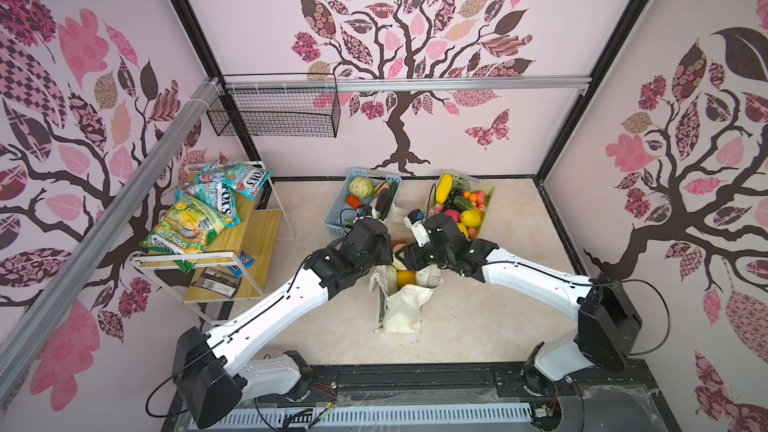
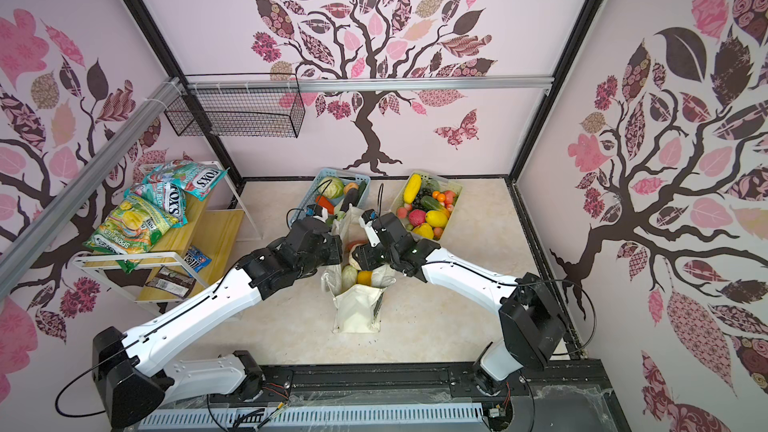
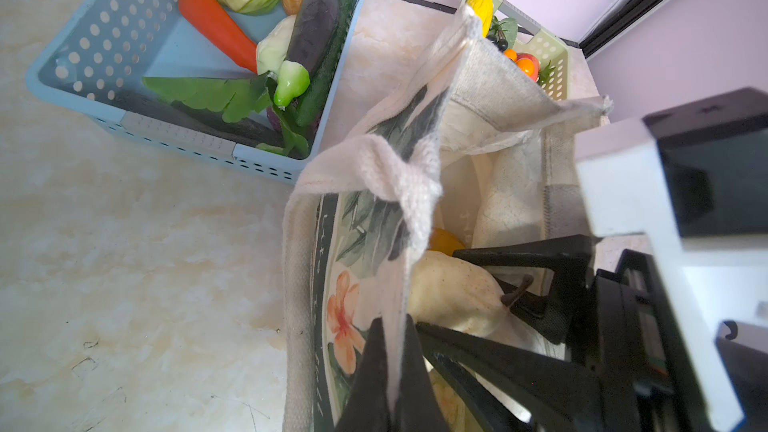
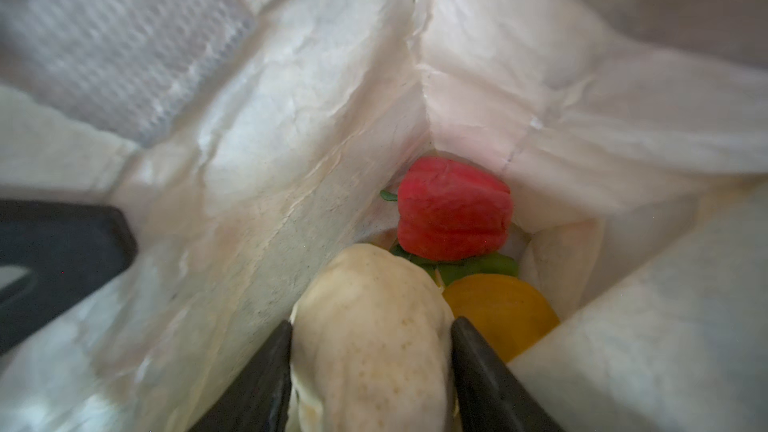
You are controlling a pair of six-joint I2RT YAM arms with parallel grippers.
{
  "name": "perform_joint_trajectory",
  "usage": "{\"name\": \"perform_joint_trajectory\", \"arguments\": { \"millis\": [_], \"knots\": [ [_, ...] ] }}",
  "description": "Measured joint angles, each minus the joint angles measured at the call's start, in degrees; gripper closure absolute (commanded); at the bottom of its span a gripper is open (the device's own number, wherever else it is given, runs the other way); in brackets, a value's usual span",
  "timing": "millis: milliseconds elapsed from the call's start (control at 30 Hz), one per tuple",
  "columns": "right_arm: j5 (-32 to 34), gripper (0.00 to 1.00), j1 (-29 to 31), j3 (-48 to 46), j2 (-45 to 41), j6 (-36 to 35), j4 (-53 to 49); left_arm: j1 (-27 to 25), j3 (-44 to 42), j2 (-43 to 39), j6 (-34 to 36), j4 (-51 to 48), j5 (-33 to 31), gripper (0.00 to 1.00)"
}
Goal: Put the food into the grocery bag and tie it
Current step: 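Open the right gripper to release the pear and lift out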
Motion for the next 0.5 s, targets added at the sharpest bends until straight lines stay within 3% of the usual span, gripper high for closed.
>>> {"name": "perform_joint_trajectory", "arguments": {
  "millis": [500],
  "knots": [
    [1.81,0.30,0.50,0.02,3.21,-0.87,-0.13,0.00,-0.02,0.00,-0.44,0.02,-0.02,1.00]
  ]
}}
